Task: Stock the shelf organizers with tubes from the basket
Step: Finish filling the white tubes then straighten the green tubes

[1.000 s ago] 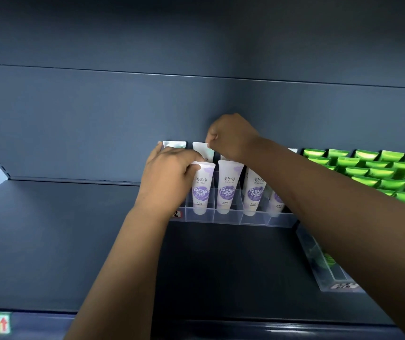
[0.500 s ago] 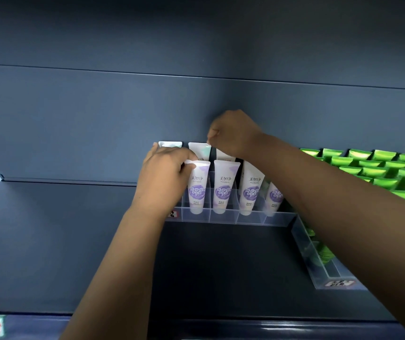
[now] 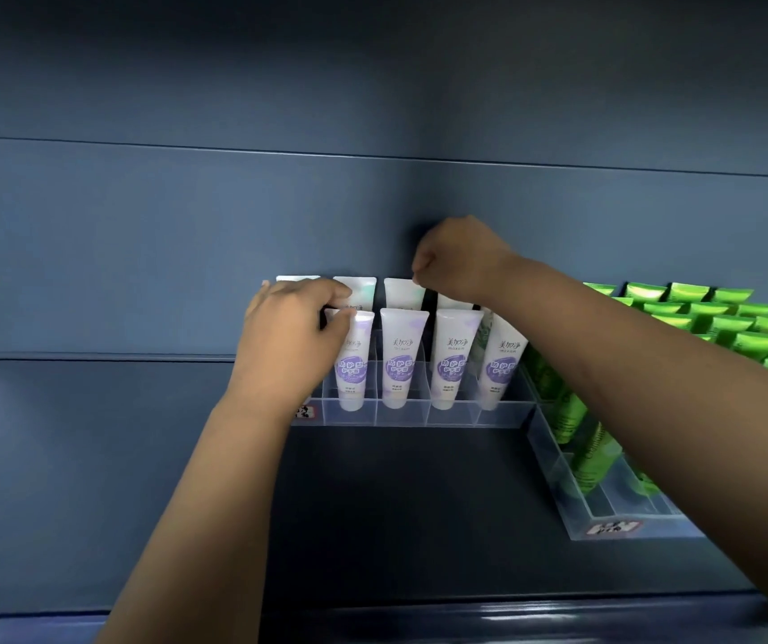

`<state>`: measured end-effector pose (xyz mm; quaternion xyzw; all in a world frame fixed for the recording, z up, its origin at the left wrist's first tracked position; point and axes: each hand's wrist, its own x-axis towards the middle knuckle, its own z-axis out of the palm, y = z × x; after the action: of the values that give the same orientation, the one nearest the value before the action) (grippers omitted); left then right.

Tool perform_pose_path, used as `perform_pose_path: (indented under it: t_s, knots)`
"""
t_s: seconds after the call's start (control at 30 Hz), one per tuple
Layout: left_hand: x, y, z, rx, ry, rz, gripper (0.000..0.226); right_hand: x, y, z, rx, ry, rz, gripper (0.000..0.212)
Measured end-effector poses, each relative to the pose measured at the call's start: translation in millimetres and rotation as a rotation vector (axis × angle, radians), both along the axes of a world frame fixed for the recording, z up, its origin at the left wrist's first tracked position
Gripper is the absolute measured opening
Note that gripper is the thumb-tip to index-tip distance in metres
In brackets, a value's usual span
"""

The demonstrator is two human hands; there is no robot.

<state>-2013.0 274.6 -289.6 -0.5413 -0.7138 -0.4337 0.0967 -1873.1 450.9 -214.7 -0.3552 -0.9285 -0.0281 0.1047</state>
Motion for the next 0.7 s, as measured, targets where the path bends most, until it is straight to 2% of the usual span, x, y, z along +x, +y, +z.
perform_pose_path:
  t_s: [0.23, 0.47, 0.7]
  knots:
    - [34.1, 19.0, 12.2, -0.009, 0.236, -0.027, 0.025, 3.8, 0.8, -0.9, -0.029, 0.035, 0.017, 0.018]
    - [43.3, 31.6, 5.6, -0.169, 0.398, 0.017, 0.019, 5.6, 3.2, -7.4, -0.055, 0.074, 0.036, 0.017]
    - [43.1, 34.7, 0.9, -0.218, 0.341, 0.047, 0.016, 7.0, 5.8, -11.5, -0.116, 0.190, 0.038, 0.020]
